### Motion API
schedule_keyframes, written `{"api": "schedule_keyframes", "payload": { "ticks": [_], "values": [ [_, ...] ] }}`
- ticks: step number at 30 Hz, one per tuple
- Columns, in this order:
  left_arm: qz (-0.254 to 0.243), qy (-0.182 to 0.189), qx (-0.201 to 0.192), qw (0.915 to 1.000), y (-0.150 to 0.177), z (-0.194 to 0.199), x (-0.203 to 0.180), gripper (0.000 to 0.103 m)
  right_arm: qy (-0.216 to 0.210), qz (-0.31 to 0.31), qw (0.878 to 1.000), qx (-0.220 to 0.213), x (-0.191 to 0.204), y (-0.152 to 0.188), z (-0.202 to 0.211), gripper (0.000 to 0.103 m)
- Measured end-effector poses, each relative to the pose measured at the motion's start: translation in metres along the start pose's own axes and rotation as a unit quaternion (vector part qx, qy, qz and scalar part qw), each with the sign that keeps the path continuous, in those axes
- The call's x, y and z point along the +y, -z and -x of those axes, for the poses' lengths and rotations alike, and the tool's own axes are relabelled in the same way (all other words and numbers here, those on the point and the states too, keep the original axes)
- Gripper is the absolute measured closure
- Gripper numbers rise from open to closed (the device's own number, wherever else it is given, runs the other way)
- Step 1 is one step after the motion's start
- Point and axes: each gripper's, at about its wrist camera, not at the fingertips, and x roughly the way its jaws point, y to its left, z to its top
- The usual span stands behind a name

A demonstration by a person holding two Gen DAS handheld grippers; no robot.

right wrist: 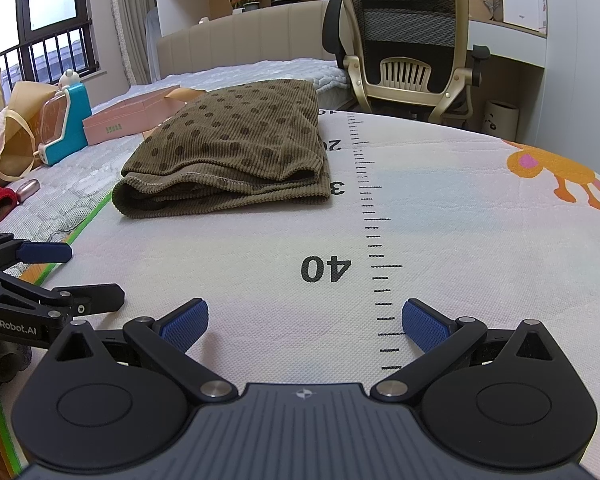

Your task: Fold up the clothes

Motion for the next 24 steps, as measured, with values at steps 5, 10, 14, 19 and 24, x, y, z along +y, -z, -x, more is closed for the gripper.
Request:
{"api": "schedule_keyframes", "payload": {
  "ticks": [5,10,14,19,24],
  "values": [
    [0.002,0.002,0.000,1.0000,0.000,0.001,0.001,0.000,0.008,0.009,1.000,0.005,0.004,0.000,-0.002,0.000],
    [0.001,0.000,0.000,1.0000,0.000,0.001,0.000,0.000,0.019,0.024,0.999,0.012,0.009,0.000,-0.004,0.000],
    [0.000,-0.002,0.000,1.0000,0.000,0.000,0.000,0.000,0.022,0.028,0.999,0.014,0.010,0.000,-0.005,0.000],
    [0.001,-0.002,0.000,1.0000,0.000,0.000,0.000,0.000,0.027,0.032,0.999,0.017,0.012,0.000,-0.005,0.000],
    [0.002,-0.001,0.000,1.0000,0.000,0.001,0.000,0.000,0.029,0.035,0.999,0.019,0.013,0.000,-0.005,0.000]
  ]
}}
